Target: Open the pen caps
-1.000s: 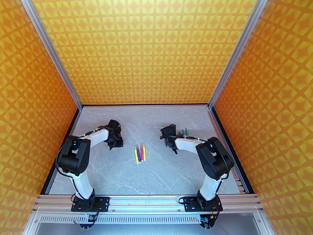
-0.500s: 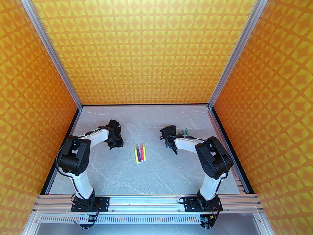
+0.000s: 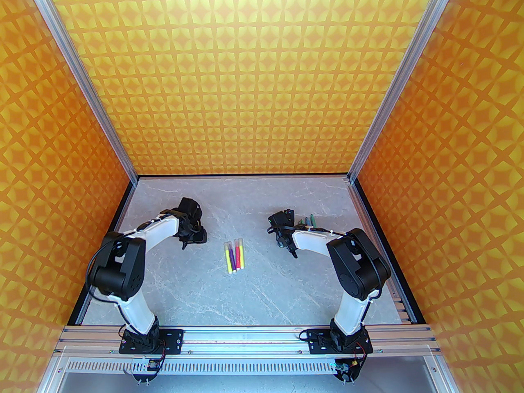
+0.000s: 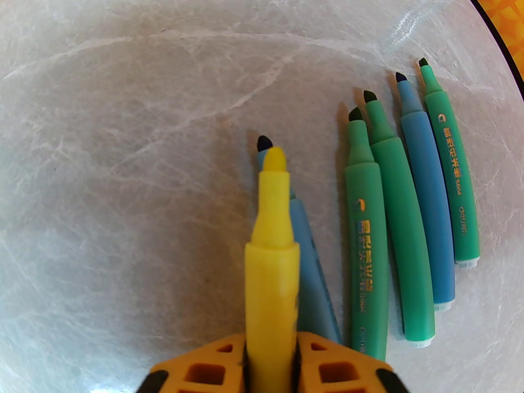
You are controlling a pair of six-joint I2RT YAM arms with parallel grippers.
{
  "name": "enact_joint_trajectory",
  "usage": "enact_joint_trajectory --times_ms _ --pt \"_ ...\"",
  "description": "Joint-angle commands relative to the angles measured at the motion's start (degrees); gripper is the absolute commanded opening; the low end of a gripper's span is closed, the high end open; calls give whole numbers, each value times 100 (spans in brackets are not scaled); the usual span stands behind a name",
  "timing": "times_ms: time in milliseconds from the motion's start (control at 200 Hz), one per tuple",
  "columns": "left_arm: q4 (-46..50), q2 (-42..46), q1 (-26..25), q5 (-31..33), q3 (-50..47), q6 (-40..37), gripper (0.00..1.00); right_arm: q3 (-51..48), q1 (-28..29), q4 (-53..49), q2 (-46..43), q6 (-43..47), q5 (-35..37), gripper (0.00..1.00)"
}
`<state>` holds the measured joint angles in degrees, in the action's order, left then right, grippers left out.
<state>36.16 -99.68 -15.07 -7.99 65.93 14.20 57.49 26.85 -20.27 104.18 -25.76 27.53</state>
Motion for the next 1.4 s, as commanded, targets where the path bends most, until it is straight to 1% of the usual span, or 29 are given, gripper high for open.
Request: enact_joint_trajectory --times_ms 0,85,155,190,390,505,555,705,815,1035,1160,1220,1395 --pt "-104 312 -31 -15 -153 -66 38 134 -25 -83 -190 111 -123 26" --pt "-225 506 -32 -111 -257 -67 43 139 -29 -114 -209 143 -118 27" --pt "-341 688 -26 -190 -351 -73 48 131 -26 -142 -267 173 -154 27" --pt "-427 788 -16 -232 -417 -77 51 118 -30 -148 -311 199 -224 30" --pt "-840 1270 56 -314 -757 -163 65 25 -7 -107 -776 549 -975 39" --pt "-1164 1479 92 -322 -966 -141 68 103 11 -276 -996 687 -1275 43" --pt "-1331 1558 107 -318 -1068 -117 72 173 51 -396 -1071 763 -1378 45" --pt "-1812 1868 127 -350 -1422 -91 79 440 323 -798 -1212 892 -1457 49" --pt "-1982 2111 150 -379 -1624 -125 83 538 593 -984 -1274 856 -1497 50" --pt "-2320 2525 256 -387 -2060 -93 85 549 1013 -1073 -1246 612 -1953 51" --pt "-2512 2693 303 -388 -2270 -122 85 571 1189 -1119 -1140 450 -2104 51" --pt "-2549 2730 303 -388 -2320 -178 88 571 1240 -1107 -1082 344 -2197 51" --pt "-2548 2806 311 -391 -2387 -335 89 517 1424 -927 -881 4 -2443 51"
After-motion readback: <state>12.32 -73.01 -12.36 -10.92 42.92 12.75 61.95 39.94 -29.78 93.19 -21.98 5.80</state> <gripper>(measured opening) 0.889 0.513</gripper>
